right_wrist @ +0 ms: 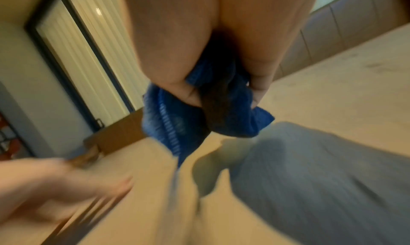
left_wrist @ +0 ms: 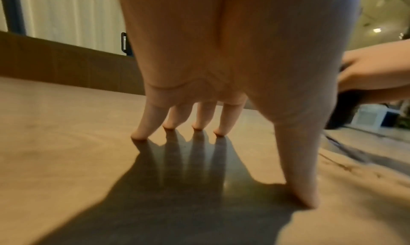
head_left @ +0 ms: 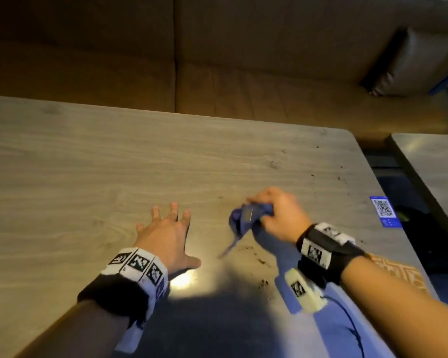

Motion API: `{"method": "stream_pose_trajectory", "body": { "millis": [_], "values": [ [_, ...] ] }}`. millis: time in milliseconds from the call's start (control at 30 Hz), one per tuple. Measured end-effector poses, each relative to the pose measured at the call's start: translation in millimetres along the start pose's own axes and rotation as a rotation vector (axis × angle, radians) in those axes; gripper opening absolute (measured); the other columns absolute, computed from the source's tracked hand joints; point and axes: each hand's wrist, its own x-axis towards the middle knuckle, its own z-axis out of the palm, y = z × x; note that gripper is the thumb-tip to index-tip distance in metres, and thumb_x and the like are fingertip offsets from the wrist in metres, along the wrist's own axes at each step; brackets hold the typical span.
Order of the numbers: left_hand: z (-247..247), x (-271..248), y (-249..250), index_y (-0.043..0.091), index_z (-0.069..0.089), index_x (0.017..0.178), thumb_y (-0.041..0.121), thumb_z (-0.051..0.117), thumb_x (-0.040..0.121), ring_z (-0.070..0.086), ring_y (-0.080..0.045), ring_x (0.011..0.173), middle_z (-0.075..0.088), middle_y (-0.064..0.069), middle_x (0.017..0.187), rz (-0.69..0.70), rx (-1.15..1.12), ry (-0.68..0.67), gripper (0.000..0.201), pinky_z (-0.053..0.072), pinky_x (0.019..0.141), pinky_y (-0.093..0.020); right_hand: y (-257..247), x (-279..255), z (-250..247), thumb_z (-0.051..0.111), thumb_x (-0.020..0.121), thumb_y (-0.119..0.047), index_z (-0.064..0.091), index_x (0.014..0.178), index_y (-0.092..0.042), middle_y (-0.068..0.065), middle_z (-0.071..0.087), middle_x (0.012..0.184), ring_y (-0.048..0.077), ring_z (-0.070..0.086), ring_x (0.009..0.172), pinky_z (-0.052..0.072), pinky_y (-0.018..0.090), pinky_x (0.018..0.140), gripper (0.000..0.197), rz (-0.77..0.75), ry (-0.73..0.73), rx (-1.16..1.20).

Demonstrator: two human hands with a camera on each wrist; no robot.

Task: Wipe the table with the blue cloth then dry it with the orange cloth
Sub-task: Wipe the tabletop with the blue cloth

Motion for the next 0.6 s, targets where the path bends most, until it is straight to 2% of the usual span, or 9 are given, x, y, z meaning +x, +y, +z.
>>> {"method": "stream_pose_trajectory", "body": {
  "millis": [67,167,200,233,300,367,500,533,600],
  "values": [
    [1,5,1,0.025,0.006,0.159,0.07,0.073,0.071,-0.001,-0.043,0.151,-0.007,-0.003,0.168,-0.02,0.001,-0.032,0.119,0.03,0.113,-0.064,-2,57,-28,0.053,0.078,0.0,0.066,0.119,-0.014,0.012,0.066,0.108,0.029,0.059,0.101,0.045,0.03,0.082,0.045,0.012,0.199,0.007],
    [3,5,1,0.026,0.004,0.159,0.071,0.072,0.072,-0.005,-0.042,0.152,-0.012,0.0,0.167,-0.028,0.03,-0.039,0.119,0.028,0.115,-0.062,-8,158,-60,0.052,0.073,-0.003,0.068,0.085,-0.006,0.019,0.065,0.086,0.036,0.061,0.083,0.05,0.036,0.07,0.02,0.095,0.377,-0.01],
    [4,5,1,0.027,0.004,0.159,0.069,0.073,0.073,-0.007,-0.041,0.152,-0.014,0.0,0.167,-0.029,0.016,-0.04,0.118,0.025,0.116,-0.062,-9,186,-64,0.052,0.074,-0.006,0.065,0.081,-0.008,0.017,0.063,0.087,0.034,0.059,0.081,0.049,0.036,0.07,0.015,0.156,0.351,-0.035],
    [4,5,1,0.027,0.003,0.159,0.068,0.073,0.074,-0.009,-0.041,0.151,-0.016,0.001,0.166,-0.032,0.002,-0.042,0.117,0.023,0.117,-0.062,-9,210,-66,0.054,0.075,-0.012,0.065,0.086,-0.012,0.015,0.063,0.094,0.034,0.06,0.082,0.05,0.037,0.073,0.016,0.205,0.288,-0.103],
    [3,3,1,0.028,0.001,0.159,0.069,0.07,0.076,-0.009,-0.04,0.152,-0.016,0.001,0.166,-0.036,0.022,-0.039,0.116,0.022,0.118,-0.061,-12,240,-59,0.055,0.073,-0.027,0.061,0.086,-0.015,0.013,0.063,0.099,0.035,0.061,0.08,0.054,0.041,0.074,0.018,0.24,0.092,-0.274],
    [3,2,2,0.029,-0.001,0.159,0.069,0.069,0.077,-0.009,-0.04,0.152,-0.017,-0.001,0.166,-0.035,0.034,-0.042,0.115,0.023,0.118,-0.059,-26,244,-48,0.06,0.076,-0.03,0.053,0.078,-0.013,0.013,0.058,0.095,0.035,0.058,0.076,0.053,0.041,0.07,0.019,0.209,0.0,-0.371],
    [3,0,3,0.027,0.006,0.158,0.069,0.074,0.072,-0.006,-0.042,0.152,-0.012,-0.003,0.167,-0.023,0.019,-0.018,0.118,0.028,0.114,-0.061,-43,198,-30,0.063,0.084,-0.014,0.061,0.077,-0.013,0.005,0.057,0.075,0.03,0.062,0.081,0.044,0.031,0.063,0.007,0.077,-0.047,-0.365],
    [2,1,3,0.026,0.008,0.158,0.069,0.075,0.07,-0.004,-0.043,0.151,-0.01,-0.003,0.167,-0.023,0.017,-0.014,0.119,0.029,0.113,-0.061,-41,180,-23,0.063,0.084,-0.013,0.064,0.081,-0.011,0.006,0.06,0.076,0.029,0.063,0.081,0.044,0.031,0.062,0.004,0.064,-0.07,-0.339],
    [0,0,3,0.024,0.012,0.158,0.069,0.077,0.068,0.001,-0.044,0.15,-0.004,-0.003,0.167,-0.018,0.012,-0.008,0.119,0.031,0.111,-0.063,-36,142,-5,0.062,0.085,-0.011,0.07,0.099,-0.008,0.012,0.064,0.095,0.03,0.059,0.078,0.049,0.038,0.065,0.016,0.031,-0.093,-0.305]
  ]
}}
